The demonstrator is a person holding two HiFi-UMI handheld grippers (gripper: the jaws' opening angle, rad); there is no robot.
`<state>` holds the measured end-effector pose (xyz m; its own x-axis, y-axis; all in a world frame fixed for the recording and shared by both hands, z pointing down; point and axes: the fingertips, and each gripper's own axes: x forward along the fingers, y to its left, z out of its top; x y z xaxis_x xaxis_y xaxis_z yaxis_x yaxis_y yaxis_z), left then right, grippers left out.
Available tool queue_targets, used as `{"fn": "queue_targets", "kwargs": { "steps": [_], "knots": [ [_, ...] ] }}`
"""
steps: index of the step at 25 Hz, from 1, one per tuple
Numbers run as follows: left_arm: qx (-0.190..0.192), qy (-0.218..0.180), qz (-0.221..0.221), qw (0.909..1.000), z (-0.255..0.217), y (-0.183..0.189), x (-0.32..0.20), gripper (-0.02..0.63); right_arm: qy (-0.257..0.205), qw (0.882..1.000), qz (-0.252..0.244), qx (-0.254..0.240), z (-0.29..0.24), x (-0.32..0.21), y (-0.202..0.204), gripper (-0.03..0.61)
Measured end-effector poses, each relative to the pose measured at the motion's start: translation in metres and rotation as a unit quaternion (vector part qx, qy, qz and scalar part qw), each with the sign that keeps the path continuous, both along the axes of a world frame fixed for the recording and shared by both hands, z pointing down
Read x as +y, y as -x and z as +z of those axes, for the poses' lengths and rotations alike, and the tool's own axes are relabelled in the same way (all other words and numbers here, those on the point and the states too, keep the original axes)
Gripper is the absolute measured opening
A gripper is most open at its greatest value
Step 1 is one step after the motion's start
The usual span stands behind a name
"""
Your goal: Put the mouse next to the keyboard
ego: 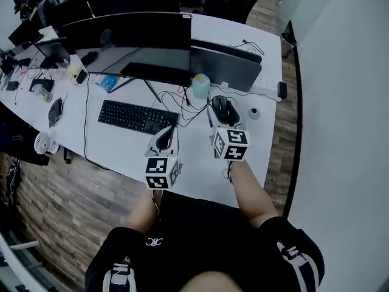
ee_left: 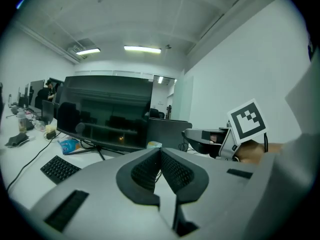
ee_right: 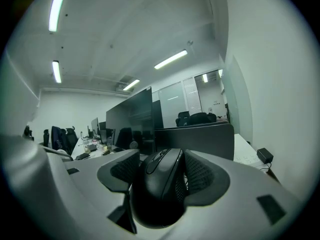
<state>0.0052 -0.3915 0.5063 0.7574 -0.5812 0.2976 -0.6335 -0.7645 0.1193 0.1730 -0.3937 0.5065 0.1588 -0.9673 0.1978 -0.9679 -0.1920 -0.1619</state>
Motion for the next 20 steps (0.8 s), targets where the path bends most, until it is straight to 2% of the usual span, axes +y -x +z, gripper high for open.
{"fn": "queue_targets", "kwargs": {
  "steps": [6,9,15,20],
  "knots": [
    [0.01,0.011,0.06,0.9981,0.01,0.015,-0.068,0.014,0.024,0.999,0.045,-0.006,0.033,-0.051,0.02,0.299],
    [0.016,0.022,0.079,0.9965,0.02,0.026,-0.092,0.012,0.055,0.996,0.067,-0.009,0.059,-0.068,0.031,0.299],
    [0.008,0.041,0.112,0.9929,0.042,0.046,-0.131,0.014,0.102,0.989,0.107,-0.018,0.107,-0.084,0.047,0.299],
    [0.002,0.052,0.133,0.9898,0.053,0.054,-0.149,0.014,0.142,0.98,0.126,-0.054,0.154,-0.081,0.06,0.3]
  ]
}}
